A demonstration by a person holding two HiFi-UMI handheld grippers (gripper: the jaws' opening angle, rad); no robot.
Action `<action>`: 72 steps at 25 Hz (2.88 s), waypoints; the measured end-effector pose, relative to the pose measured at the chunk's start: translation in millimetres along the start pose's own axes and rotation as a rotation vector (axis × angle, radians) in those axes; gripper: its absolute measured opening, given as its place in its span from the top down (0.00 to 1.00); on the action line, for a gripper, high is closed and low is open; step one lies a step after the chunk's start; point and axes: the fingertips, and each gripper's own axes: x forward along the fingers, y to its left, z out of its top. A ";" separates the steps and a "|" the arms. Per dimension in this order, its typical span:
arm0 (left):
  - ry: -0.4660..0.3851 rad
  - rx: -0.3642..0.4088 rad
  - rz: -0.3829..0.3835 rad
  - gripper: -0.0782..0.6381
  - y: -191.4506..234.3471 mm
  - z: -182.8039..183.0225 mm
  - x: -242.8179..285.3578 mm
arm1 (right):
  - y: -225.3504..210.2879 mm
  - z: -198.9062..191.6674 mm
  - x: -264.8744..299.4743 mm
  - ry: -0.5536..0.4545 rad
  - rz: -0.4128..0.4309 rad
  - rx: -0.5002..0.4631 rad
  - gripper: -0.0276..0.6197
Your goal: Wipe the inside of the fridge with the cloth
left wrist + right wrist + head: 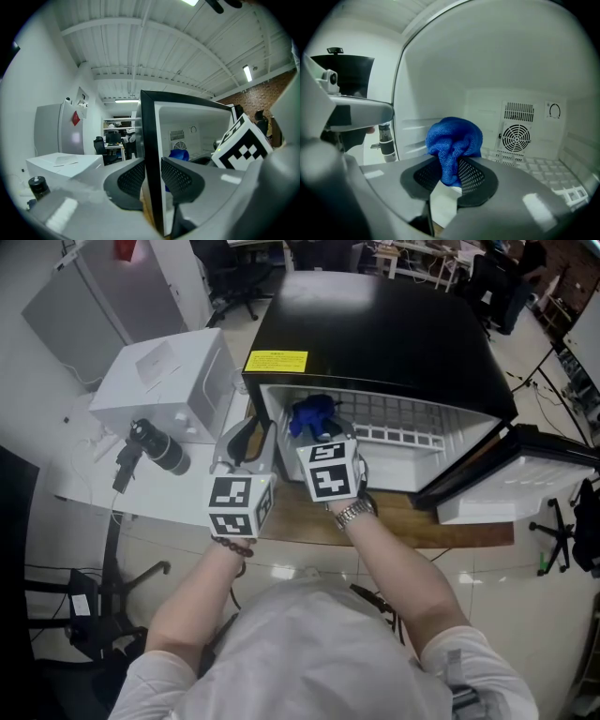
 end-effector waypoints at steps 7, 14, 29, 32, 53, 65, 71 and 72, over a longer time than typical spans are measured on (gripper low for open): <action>-0.003 0.008 0.001 0.72 -1.5 -0.3 0.8 | -17.1 -4.6 -9.9 -0.007 -0.036 0.001 0.82; -0.017 -0.012 -0.006 0.72 -2.7 1.8 0.0 | -39.0 -12.3 -20.4 -0.002 -0.082 0.017 0.82; -0.020 -0.020 -0.014 0.70 -4.9 1.5 -0.2 | -79.3 -26.6 -44.0 0.014 -0.177 0.037 0.82; -0.020 -0.028 -0.004 0.70 -4.8 1.6 0.1 | -90.4 -27.6 -50.6 0.013 -0.193 0.039 0.82; -0.005 -0.054 0.068 0.69 -3.1 0.9 1.1 | -159.0 -49.8 -90.1 0.038 -0.277 0.061 0.82; -0.007 -0.070 0.102 0.69 -8.7 3.1 2.1 | -194.8 -59.0 -114.0 0.041 -0.323 0.086 0.82; -0.006 -0.075 0.121 0.69 -1.0 1.9 0.9 | -198.0 -60.2 -117.2 0.041 -0.339 0.097 0.82; -0.005 -0.076 0.124 0.69 -1.0 2.0 0.9 | -199.2 -60.2 -118.2 0.041 -0.341 0.098 0.82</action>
